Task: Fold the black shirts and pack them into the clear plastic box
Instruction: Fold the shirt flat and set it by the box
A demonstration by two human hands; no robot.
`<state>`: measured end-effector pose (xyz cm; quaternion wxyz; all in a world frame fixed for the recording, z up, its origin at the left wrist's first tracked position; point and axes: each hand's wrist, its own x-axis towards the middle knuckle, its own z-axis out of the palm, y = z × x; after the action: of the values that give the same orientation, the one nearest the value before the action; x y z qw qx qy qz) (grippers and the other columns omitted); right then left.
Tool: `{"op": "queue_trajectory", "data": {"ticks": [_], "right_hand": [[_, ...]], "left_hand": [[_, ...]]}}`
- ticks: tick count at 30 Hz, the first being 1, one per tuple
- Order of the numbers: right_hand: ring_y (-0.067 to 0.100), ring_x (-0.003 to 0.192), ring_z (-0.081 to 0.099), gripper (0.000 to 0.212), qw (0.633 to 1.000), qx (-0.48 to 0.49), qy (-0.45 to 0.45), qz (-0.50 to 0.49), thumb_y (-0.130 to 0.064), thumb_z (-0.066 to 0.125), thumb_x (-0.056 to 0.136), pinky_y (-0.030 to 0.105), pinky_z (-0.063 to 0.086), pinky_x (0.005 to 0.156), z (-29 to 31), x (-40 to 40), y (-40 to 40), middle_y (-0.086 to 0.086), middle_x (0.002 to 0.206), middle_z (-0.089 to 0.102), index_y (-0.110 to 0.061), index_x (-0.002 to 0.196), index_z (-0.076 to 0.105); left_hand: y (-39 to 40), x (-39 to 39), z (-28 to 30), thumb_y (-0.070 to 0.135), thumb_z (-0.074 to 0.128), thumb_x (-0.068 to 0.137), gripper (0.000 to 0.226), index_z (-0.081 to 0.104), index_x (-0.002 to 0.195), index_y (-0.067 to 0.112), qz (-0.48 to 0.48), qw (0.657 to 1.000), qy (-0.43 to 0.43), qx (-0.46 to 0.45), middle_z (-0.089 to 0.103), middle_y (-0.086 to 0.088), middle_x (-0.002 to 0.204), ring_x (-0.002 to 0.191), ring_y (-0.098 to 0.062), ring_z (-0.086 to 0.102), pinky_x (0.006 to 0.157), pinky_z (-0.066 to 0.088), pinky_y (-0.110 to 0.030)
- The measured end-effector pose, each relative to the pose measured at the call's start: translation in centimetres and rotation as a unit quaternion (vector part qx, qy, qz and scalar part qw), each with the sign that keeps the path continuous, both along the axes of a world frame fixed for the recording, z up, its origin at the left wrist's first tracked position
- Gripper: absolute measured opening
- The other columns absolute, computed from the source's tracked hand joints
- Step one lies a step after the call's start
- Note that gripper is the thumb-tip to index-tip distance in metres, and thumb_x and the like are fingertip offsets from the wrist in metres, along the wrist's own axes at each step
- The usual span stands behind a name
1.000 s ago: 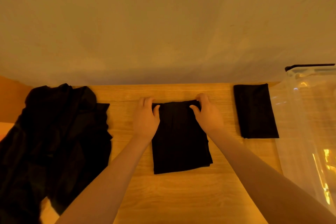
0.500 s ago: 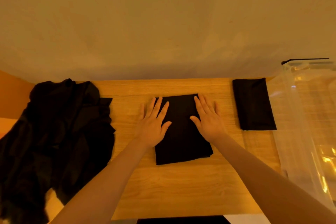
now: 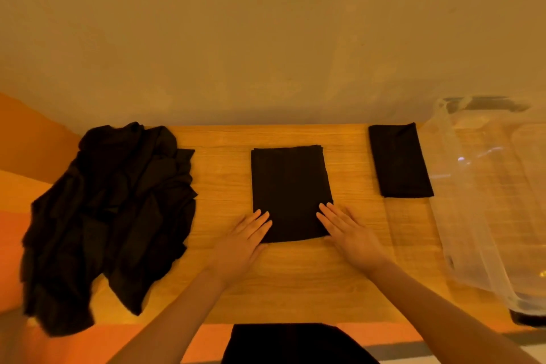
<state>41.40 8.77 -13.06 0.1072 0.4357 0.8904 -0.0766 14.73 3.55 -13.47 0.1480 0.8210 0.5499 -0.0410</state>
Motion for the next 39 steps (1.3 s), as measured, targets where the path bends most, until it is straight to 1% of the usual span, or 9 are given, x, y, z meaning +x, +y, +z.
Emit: {"op": "queue_trajectory", "data": {"ticks": [3,7,11,13,16,19,25,30,39], "right_hand": [[0.014,0.113,0.059,0.059,0.999,-0.016,0.034,-0.002,-0.022,0.087,0.057,0.035,0.043,0.096,0.8,-0.4,0.6,0.001,0.120,0.065,-0.020,0.112,0.067],[0.013,0.127,0.047,0.036,0.991,-0.048,0.114,-0.047,-0.018,0.057,0.092,0.023,0.028,0.107,2.8,-1.1,1.1,0.000,0.134,0.054,-0.018,0.128,0.055],[0.009,0.105,0.056,0.032,0.925,-0.193,0.228,-0.236,-0.023,0.044,0.098,0.012,0.042,0.082,4.8,-1.3,1.5,0.000,0.123,0.059,-0.016,0.128,0.053],[0.006,0.090,0.056,0.029,0.894,-0.220,0.269,-0.283,-0.022,0.046,0.097,0.011,0.044,0.069,5.2,-1.4,1.5,0.001,0.113,0.062,-0.016,0.124,0.055],[0.013,0.093,0.059,0.026,0.878,-0.241,0.285,-0.301,-0.021,0.047,0.096,0.018,0.047,0.072,5.2,-1.3,1.2,-0.001,0.104,0.061,-0.016,0.121,0.057],[0.010,0.086,0.059,0.025,0.878,-0.257,0.279,-0.293,-0.020,0.047,0.096,0.019,0.048,0.071,5.1,-1.0,0.9,0.001,0.101,0.063,-0.017,0.118,0.058],[0.002,0.082,0.054,0.020,0.843,-0.253,0.345,-0.325,-0.017,0.049,0.096,0.010,0.041,0.066,5.6,-1.1,2.3,-0.011,0.090,0.057,-0.016,0.112,0.060],[0.002,0.083,0.052,0.016,0.826,-0.213,0.385,-0.353,-0.022,0.043,0.098,0.012,0.040,0.065,5.9,-2.7,5.7,-0.011,0.089,0.055,-0.020,0.103,0.057],[0.012,0.068,0.055,0.024,0.845,-0.146,0.289,-0.425,-0.026,0.039,0.100,0.026,0.048,0.060,2.0,-5.1,10.1,-0.001,0.083,0.059,-0.013,0.114,0.052]], "left_hand": [[0.3,0.6,1.3,0.036,0.032,0.090,0.043,0.068,0.109,0.024,0.049,0.997,-0.053,0.034,0.066,0.007,0.116,0.112,-0.007,0.058,0.093,0.043,-0.020],[0.6,1.2,2.1,0.023,0.044,0.097,0.031,0.059,0.123,0.015,0.149,0.975,-0.167,-0.005,0.057,0.002,0.129,0.121,-0.011,0.052,0.101,0.036,-0.020],[1.2,1.5,4.0,0.020,0.044,0.097,0.017,0.060,0.096,0.024,0.281,0.910,-0.297,-0.070,0.062,0.004,0.080,0.068,-0.010,0.057,0.059,0.042,-0.017],[0.8,1.7,4.7,0.029,0.049,0.095,0.009,0.056,0.100,0.027,0.279,0.898,-0.318,-0.121,0.061,0.008,0.093,0.082,-0.010,0.058,0.068,0.044,-0.022],[-0.7,1.6,3.5,0.059,0.051,0.082,0.067,0.035,0.138,0.028,0.124,0.974,-0.122,-0.147,0.035,0.019,0.132,0.124,-0.001,0.031,0.107,0.025,-0.027],[-2.0,1.9,2.1,0.058,0.038,0.085,0.062,0.039,0.139,0.026,0.109,0.986,-0.113,-0.055,0.040,0.012,0.141,0.133,-0.005,0.030,0.108,0.012,-0.020],[0.5,2.6,4.5,0.024,0.057,0.091,0.008,0.061,0.097,0.028,0.350,0.856,-0.373,-0.076,0.059,0.009,0.098,0.096,-0.006,0.055,0.082,0.044,-0.017],[4.9,2.9,5.9,0.021,0.049,0.095,0.019,0.058,0.078,0.021,0.429,0.764,-0.469,-0.107,0.059,0.001,0.077,0.071,-0.006,0.055,0.060,0.043,-0.011],[10.0,3.5,1.9,0.034,0.040,0.098,0.023,0.052,0.086,0.018,0.459,0.828,-0.315,-0.058,0.052,0.005,0.067,0.058,-0.007,0.048,0.047,0.033,-0.016]]}}
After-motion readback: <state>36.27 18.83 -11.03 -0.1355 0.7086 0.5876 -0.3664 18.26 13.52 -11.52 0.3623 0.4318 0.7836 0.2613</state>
